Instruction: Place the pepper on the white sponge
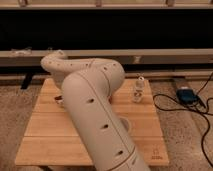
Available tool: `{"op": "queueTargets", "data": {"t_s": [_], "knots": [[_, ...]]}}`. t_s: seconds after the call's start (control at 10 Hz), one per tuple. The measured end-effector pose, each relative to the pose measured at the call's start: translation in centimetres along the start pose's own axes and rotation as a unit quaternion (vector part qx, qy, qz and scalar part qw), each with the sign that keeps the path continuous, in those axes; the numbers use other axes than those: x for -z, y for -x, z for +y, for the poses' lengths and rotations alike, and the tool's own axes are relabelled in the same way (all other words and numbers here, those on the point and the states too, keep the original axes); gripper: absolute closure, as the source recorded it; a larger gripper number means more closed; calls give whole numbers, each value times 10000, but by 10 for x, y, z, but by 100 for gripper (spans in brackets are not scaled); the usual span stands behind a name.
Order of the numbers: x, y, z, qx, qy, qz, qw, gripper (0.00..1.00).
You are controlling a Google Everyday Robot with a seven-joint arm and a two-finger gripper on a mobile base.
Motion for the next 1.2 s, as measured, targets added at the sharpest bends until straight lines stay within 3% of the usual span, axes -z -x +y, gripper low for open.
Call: {"op": "queueTargets", "data": {"t_s": [0.5,1.2], "knots": [[-12,20,-4,203,163,-65,9996,97],[-16,25,-9,236,171,-10,9996,31]]}}
